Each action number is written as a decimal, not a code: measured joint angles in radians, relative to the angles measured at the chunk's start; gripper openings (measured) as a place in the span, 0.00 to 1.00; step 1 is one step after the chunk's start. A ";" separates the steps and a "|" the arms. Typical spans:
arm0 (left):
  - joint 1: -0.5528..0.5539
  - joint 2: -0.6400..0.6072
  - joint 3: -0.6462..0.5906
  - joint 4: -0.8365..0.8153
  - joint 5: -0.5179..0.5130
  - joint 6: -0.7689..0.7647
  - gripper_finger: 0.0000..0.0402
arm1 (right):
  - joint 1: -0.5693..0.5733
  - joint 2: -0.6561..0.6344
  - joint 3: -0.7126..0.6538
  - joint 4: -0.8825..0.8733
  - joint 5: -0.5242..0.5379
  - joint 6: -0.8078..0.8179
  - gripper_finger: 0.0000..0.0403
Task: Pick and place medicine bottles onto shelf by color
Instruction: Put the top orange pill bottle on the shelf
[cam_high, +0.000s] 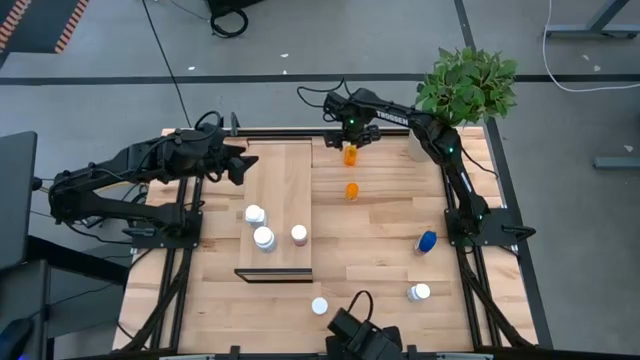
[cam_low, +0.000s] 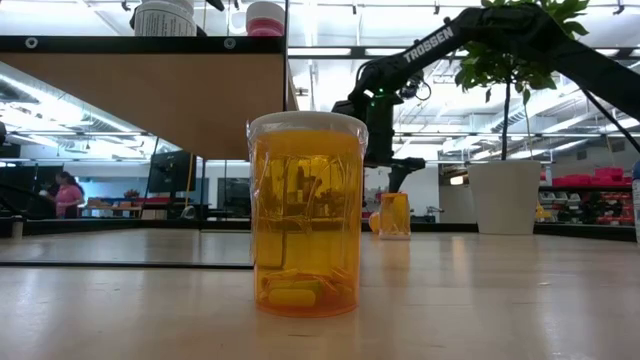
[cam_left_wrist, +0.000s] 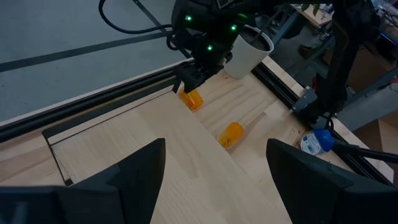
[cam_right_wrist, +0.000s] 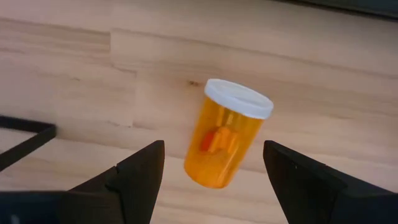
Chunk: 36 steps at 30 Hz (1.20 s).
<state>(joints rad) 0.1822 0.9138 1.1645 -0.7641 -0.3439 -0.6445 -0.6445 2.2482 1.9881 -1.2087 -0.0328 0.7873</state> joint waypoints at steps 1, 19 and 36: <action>0.000 0.000 0.000 0.000 0.000 0.000 0.71 | 0.000 0.000 0.000 -0.002 0.003 0.003 0.69; 0.000 0.000 0.000 -0.010 0.000 0.002 0.71 | 0.027 -0.002 -0.085 0.033 0.003 0.014 0.69; 0.000 0.000 0.000 -0.045 0.034 0.001 0.71 | 0.023 0.000 -0.136 0.064 0.035 -0.028 0.66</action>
<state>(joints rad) 0.1818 0.9142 1.1641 -0.8088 -0.3099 -0.6431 -0.6212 2.2478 1.8520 -1.1446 0.0022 0.7597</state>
